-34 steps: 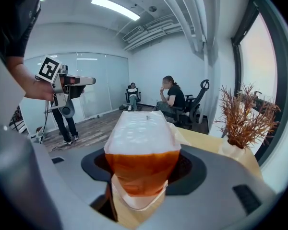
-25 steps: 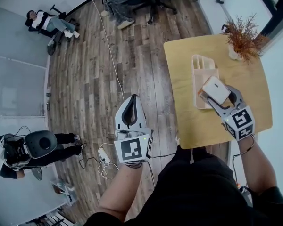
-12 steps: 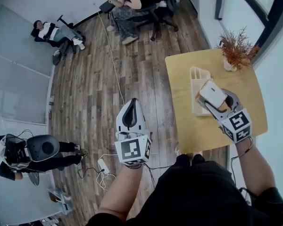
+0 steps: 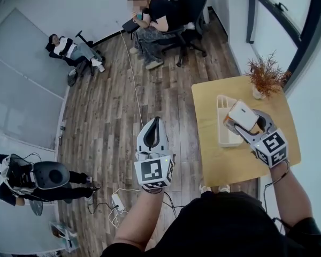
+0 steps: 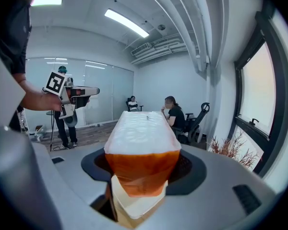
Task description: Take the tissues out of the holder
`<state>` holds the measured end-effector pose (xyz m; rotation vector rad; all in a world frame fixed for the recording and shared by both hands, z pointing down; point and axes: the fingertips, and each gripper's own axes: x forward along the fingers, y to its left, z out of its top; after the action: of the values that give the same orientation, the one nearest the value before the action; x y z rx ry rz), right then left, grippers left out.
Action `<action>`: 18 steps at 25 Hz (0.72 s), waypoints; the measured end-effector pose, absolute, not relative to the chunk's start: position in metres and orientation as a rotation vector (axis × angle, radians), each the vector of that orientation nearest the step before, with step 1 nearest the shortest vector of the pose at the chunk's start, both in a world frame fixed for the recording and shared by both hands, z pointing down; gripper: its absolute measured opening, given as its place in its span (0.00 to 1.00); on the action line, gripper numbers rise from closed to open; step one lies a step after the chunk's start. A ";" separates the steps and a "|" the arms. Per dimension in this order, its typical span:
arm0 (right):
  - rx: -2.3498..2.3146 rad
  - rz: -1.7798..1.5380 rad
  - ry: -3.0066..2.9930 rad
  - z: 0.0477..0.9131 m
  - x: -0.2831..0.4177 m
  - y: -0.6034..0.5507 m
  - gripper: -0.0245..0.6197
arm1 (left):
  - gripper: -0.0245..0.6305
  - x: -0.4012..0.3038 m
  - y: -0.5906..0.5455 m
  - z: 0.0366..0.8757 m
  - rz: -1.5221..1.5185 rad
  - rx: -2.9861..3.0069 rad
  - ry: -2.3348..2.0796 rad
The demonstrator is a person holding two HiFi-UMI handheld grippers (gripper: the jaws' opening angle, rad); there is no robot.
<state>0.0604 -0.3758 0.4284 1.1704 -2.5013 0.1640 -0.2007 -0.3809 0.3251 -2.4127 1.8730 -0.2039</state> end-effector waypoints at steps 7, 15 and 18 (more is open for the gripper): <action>1.160 0.099 -2.538 0.403 0.063 -0.393 0.48 | 0.04 -0.189 -0.399 0.311 -0.167 -2.425 1.867; 1.200 0.087 -2.599 0.375 0.053 -0.379 0.48 | 0.04 -0.202 -0.383 0.280 -0.110 -2.369 1.845; 1.232 0.062 -2.608 0.365 0.050 -0.371 0.48 | 0.04 -0.209 -0.374 0.270 -0.091 -2.354 1.831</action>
<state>0.0497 -0.3712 0.3646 1.2319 -2.6085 0.0623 -0.2092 -0.3745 0.2705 -2.3544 1.8312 -0.0915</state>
